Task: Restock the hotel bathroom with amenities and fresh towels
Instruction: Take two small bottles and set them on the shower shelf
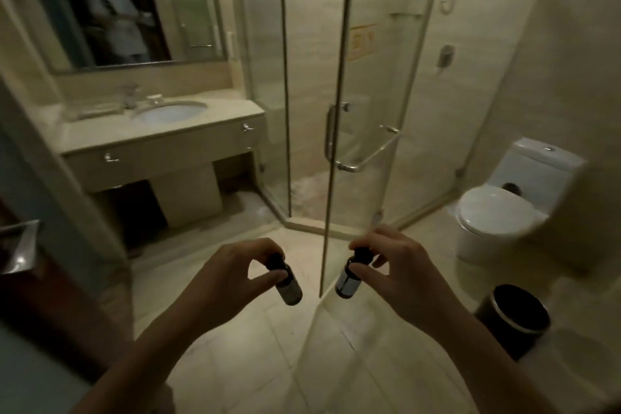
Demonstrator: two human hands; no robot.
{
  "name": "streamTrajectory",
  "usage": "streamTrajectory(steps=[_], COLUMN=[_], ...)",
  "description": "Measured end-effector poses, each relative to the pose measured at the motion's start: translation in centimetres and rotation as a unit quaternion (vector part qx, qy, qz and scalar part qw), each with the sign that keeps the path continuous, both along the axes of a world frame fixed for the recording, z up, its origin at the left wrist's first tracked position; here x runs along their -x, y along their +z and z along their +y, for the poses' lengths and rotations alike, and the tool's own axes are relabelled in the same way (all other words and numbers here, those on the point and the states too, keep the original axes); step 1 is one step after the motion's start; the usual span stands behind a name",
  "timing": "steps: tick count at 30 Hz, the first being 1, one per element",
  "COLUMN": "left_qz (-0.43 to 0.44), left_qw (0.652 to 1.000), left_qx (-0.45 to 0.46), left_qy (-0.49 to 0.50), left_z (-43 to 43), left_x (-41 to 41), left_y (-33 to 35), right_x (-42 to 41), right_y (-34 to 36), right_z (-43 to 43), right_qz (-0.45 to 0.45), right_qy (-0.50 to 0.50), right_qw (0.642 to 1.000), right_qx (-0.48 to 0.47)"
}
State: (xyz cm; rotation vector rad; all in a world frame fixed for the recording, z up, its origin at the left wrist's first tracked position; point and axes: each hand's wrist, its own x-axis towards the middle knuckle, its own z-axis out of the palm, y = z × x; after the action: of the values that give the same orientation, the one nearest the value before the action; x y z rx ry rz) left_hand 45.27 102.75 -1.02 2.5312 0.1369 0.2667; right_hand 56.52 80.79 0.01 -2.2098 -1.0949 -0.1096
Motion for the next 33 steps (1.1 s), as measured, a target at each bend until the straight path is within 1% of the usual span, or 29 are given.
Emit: streamTrajectory(steps=[4, 7, 12, 15, 18, 25, 29, 33], left_qz=[0.006, 0.009, -0.010, -0.026, -0.032, -0.050, -0.057, -0.053], left_qw=[0.999, 0.998, 0.996, 0.996, 0.995, 0.994, 0.994, 0.995], left_qx=[-0.018, -0.006, -0.013, -0.007, -0.024, -0.037, -0.061, -0.085], left_qy=[0.036, 0.068, 0.086, 0.089, 0.095, 0.090, 0.066, 0.023], left_z=[4.4, 7.3, 12.0, 15.0, 18.3, 27.0, 33.8, 42.0], left_x=[-5.0, -10.3, -18.7, -22.3, -25.6, -33.4, -38.9, -45.3], left_y=[-0.4, -0.1, 1.8, 2.8, 3.2, 3.0, 2.8, 3.9], right_x=[-6.5, -12.5, -21.3, -25.3, -28.9, -35.8, -40.1, -45.7], right_y=[-0.8, -1.0, -0.3, 0.1, 0.4, 0.4, 0.5, 1.6], right_z=[5.3, 9.4, 16.2, 19.7, 22.9, 31.3, 37.7, 44.7], right_qz=[0.001, 0.002, -0.015, -0.024, -0.034, -0.041, -0.033, -0.033], right_qy=[0.043, 0.069, 0.094, 0.109, 0.117, 0.101, 0.077, 0.029], right_qw=[0.999, 0.997, 0.995, 0.994, 0.993, 0.994, 0.996, 0.999], right_qx=[-0.006, -0.024, -0.019, -0.017, 0.000, 0.000, -0.002, -0.009])
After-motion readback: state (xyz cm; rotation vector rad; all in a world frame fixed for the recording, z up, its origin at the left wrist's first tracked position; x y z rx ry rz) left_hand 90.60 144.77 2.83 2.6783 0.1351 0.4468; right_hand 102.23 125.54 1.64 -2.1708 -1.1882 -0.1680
